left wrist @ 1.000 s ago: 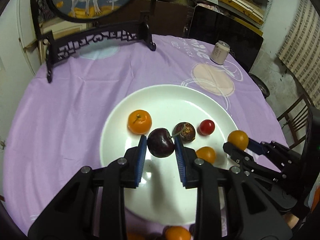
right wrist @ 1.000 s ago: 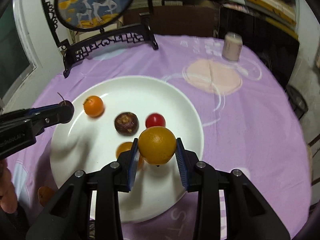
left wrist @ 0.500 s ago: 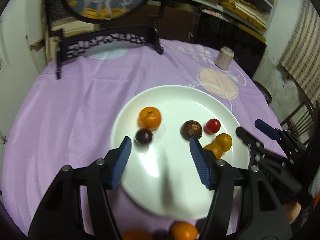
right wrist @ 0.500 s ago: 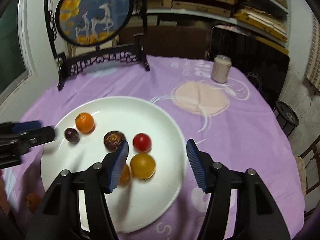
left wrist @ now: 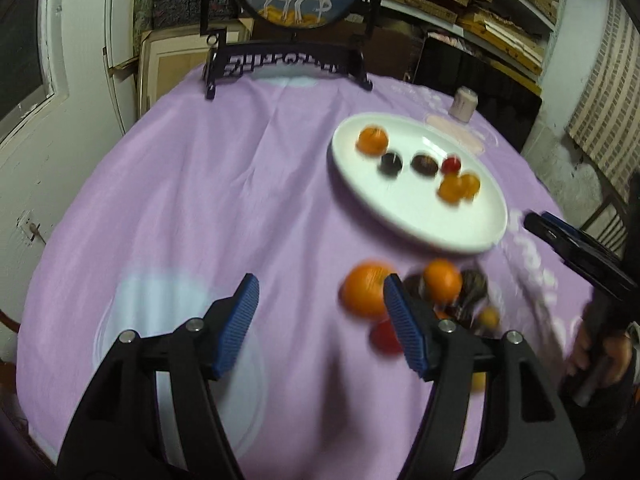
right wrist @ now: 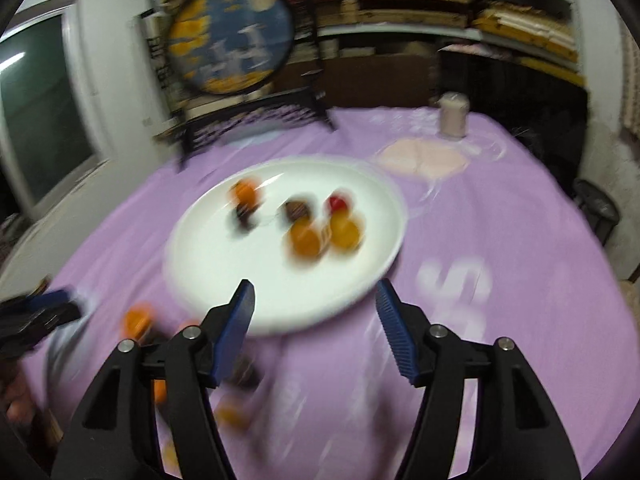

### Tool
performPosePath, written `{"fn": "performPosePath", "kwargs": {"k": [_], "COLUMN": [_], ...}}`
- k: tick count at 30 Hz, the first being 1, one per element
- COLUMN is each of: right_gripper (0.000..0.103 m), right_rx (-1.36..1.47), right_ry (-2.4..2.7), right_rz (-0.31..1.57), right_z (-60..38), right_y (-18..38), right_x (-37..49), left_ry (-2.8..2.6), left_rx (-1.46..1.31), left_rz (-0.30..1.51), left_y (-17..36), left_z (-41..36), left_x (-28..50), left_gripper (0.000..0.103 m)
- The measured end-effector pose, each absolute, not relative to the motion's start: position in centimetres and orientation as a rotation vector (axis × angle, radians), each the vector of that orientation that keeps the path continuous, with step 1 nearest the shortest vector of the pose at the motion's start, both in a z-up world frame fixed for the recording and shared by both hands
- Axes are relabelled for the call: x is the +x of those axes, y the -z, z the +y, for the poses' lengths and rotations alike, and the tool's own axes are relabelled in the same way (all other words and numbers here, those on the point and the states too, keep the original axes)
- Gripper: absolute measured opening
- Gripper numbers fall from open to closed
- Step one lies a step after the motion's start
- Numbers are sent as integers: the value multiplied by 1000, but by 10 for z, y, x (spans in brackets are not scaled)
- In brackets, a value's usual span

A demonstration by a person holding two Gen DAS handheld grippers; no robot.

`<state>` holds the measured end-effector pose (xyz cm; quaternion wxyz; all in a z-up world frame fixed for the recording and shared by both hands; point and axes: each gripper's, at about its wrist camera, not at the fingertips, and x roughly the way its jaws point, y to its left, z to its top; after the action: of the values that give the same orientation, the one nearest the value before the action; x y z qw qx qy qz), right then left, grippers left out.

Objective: Organize fruits
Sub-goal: 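Grasp the small brown round fruit with the right tool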

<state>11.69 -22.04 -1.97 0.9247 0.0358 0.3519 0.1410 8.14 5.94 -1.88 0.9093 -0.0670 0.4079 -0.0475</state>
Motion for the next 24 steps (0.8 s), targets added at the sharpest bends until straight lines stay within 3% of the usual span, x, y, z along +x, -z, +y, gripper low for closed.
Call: {"fn": "performPosePath", "kwargs": {"k": [7, 19, 20, 23, 24], "right_gripper": [64, 63, 60, 37, 24], "right_rx": [-80, -147, -150, -146, -151], "right_ry": [-321, -314, -319, -355, -372], "right_rz": [849, 923, 920, 904, 903], "right_z": [-196, -170, -168, -161, -157], "right_y": [46, 74, 75, 74, 73], "right_x": [51, 73, 77, 87, 88], "left_ry": [175, 211, 215, 223, 225], "left_rx": [-115, -91, -89, -82, -78], "left_rz": [895, 916, 920, 931, 937], "left_y": [43, 54, 55, 56, 57], "left_z": [52, 40, 38, 33, 31], "left_x": [61, 52, 52, 54, 56], "left_gripper": [74, 74, 74, 74, 74]}}
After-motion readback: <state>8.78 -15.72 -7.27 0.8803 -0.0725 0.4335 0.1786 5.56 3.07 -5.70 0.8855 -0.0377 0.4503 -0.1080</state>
